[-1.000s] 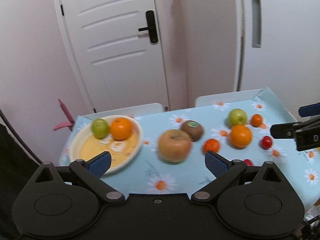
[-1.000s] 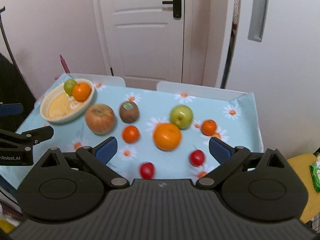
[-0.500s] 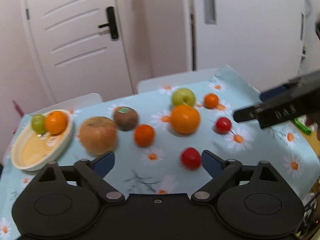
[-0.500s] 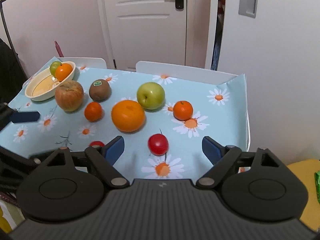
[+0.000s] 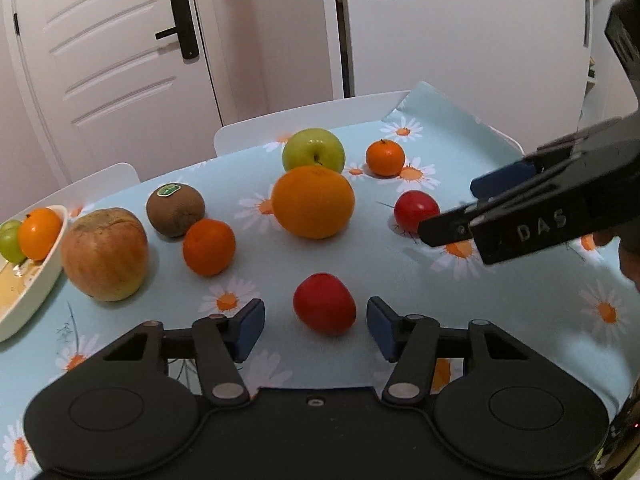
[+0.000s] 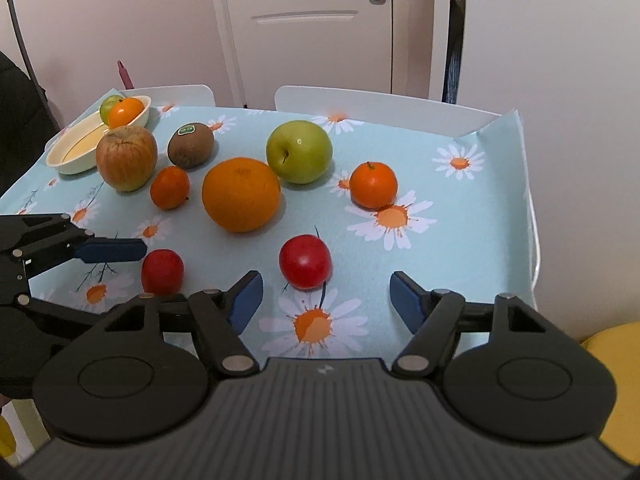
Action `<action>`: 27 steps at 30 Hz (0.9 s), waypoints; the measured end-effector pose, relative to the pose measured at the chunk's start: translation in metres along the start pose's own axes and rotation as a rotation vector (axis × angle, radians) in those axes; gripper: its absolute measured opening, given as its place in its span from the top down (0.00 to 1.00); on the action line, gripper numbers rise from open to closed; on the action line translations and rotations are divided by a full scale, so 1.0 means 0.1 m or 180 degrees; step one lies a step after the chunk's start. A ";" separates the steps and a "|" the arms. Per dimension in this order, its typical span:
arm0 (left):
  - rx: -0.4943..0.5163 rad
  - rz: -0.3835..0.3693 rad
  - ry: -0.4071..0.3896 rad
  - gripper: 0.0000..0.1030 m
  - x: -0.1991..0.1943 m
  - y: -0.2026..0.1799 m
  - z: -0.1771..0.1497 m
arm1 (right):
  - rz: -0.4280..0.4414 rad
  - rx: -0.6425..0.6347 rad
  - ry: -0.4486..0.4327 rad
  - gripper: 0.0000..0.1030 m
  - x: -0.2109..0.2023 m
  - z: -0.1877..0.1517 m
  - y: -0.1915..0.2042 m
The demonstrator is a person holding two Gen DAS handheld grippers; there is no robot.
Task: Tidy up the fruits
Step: 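Grasp a red cherry tomato with the left tool while the right tool grasps another, then carry the tomato into the bowl and open the left tool while the right tool carries its tomato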
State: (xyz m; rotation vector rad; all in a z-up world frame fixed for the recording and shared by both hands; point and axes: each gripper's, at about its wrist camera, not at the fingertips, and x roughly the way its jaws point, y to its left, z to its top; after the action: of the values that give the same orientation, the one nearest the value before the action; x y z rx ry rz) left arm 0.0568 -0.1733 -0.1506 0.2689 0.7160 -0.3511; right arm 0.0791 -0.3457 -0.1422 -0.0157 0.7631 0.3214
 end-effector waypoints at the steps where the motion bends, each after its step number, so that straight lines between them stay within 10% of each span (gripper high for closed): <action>1: -0.0003 -0.0006 0.0002 0.43 0.01 0.00 0.01 | 0.0010 0.0008 0.0004 0.18 0.01 0.00 0.00; 6: 0.0011 -0.0080 -0.0013 0.64 0.00 -0.01 0.02 | 0.0053 0.0071 0.0039 0.27 0.07 -0.01 -0.02; 27: -0.0084 0.0140 0.0067 0.64 -0.19 0.20 -0.11 | 0.0024 -0.0028 -0.0037 0.56 0.16 0.07 0.13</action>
State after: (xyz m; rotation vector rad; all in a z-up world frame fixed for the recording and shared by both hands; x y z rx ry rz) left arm 0.0449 -0.1473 -0.1432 0.2633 0.7339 -0.2971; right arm 0.0905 -0.3281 -0.1469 -0.0193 0.7505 0.3317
